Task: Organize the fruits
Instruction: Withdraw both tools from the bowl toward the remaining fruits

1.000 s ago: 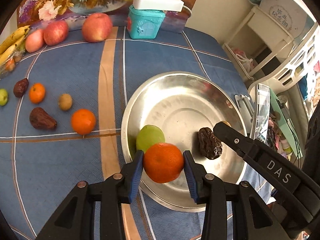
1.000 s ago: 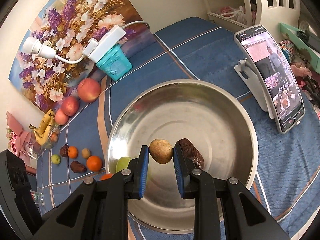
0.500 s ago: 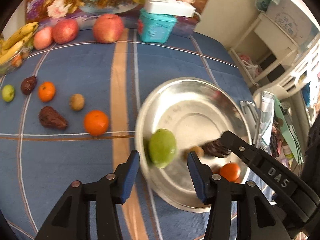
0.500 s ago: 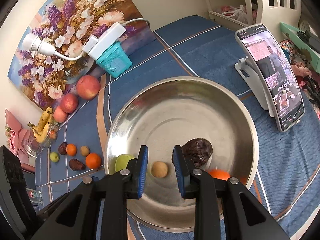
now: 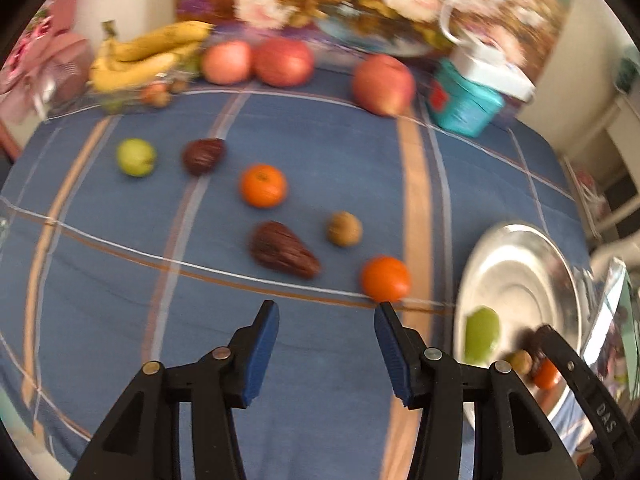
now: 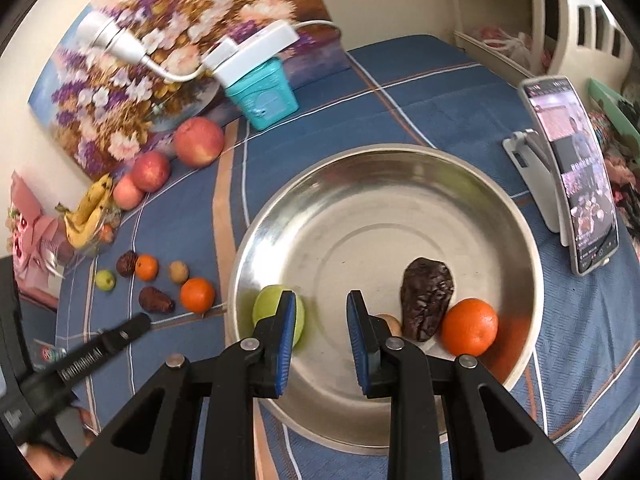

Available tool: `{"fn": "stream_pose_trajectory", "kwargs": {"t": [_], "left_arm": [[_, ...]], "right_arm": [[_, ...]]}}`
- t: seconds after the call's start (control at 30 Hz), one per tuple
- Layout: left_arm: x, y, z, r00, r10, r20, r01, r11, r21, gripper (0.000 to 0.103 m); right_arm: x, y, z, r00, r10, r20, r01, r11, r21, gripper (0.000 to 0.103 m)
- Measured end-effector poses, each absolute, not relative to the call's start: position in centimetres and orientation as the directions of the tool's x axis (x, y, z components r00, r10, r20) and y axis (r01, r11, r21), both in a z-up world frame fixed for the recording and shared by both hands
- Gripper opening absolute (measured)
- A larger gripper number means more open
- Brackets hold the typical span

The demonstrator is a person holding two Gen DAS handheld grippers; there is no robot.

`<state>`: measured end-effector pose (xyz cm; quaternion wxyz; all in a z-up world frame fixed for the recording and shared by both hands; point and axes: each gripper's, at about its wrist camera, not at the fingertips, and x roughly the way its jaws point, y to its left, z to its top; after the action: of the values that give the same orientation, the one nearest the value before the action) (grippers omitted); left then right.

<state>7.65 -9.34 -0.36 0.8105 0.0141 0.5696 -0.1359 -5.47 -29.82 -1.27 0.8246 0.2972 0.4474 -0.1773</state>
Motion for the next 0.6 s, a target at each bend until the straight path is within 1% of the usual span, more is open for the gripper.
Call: {"fn": "stream_pose_trajectory", "kwargs": {"t": [0.17, 0.47, 0.5, 0.53, 0.6], "left_arm": [[8.5, -6.8, 0.6, 0.358, -0.170, -0.918, 0.183, 0.977, -0.109, 0.053], [9.2, -5.8, 0.5, 0.355, -0.175, -0.918, 0.155, 0.980, -0.126, 0.054], [9.2, -5.8, 0.4, 0.351, -0.177, -0.919, 0.157, 0.979, -0.129, 0.055], [9.3, -5.8, 0.3, 0.348, -0.180, -0.920, 0.158, 0.979, -0.131, 0.058], [9.3, -5.8, 0.2, 0.342, -0.185, -0.921, 0.156, 0.978, -0.138, 0.060]], "right_arm": [[-4.9, -28.7, -0.9, 0.535, -0.025, -0.845, 0.536, 0.782, 0.317, 0.027], [-4.3, -28.0, -1.1, 0.521, -0.024, -0.853, 0.529, 0.794, 0.300, 0.027], [-4.3, -28.0, -1.1, 0.519, -0.025, -0.854, 0.529, 0.794, 0.299, 0.027], [-4.3, -28.1, -1.1, 0.517, -0.025, -0.856, 0.530, 0.794, 0.297, 0.027], [-4.2, -28.1, -1.3, 0.513, -0.023, -0.858, 0.533, 0.791, 0.298, 0.027]]}}
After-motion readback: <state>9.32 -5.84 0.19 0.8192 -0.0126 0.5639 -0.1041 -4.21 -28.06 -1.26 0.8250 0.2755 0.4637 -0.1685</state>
